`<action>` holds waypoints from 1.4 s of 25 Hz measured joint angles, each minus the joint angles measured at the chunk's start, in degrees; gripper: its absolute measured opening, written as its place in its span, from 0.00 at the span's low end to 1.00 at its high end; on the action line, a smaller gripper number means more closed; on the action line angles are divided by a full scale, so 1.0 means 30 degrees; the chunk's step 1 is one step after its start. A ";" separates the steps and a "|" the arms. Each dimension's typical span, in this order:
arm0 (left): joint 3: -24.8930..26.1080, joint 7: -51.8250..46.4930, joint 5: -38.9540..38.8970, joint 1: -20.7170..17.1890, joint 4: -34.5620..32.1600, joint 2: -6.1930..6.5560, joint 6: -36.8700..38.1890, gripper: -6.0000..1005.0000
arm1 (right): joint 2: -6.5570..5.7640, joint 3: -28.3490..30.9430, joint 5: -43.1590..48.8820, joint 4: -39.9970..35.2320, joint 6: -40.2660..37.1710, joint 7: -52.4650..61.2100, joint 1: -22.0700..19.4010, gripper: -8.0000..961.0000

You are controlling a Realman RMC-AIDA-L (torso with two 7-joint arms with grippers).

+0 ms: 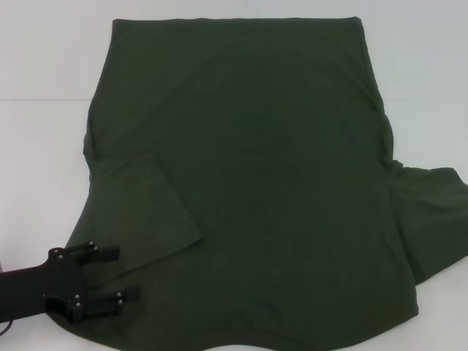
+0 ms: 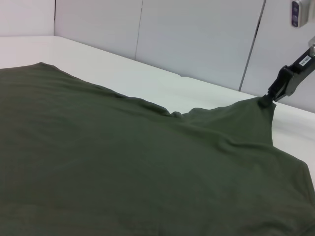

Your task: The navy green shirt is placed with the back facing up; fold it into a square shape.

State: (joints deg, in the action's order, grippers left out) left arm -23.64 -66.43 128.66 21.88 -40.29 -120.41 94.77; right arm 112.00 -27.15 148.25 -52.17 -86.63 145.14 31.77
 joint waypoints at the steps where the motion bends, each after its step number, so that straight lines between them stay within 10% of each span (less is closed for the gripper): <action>1: 0.0001 -0.0016 0.0000 0.0001 -0.0008 0.0000 0.0000 0.82 | -0.0015 0.0073 -0.0024 -0.0108 -0.0019 -0.0007 -0.0016 0.02; 35: -0.0029 -0.0239 0.0001 0.0059 -0.0049 0.0001 -0.0007 0.82 | 0.0577 -0.3652 -0.2256 0.0880 0.0240 -0.0343 0.2863 0.02</action>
State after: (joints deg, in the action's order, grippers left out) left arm -23.73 -67.15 128.67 22.06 -40.43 -120.41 94.75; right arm 113.73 -38.10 141.48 -49.53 -85.91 144.11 40.36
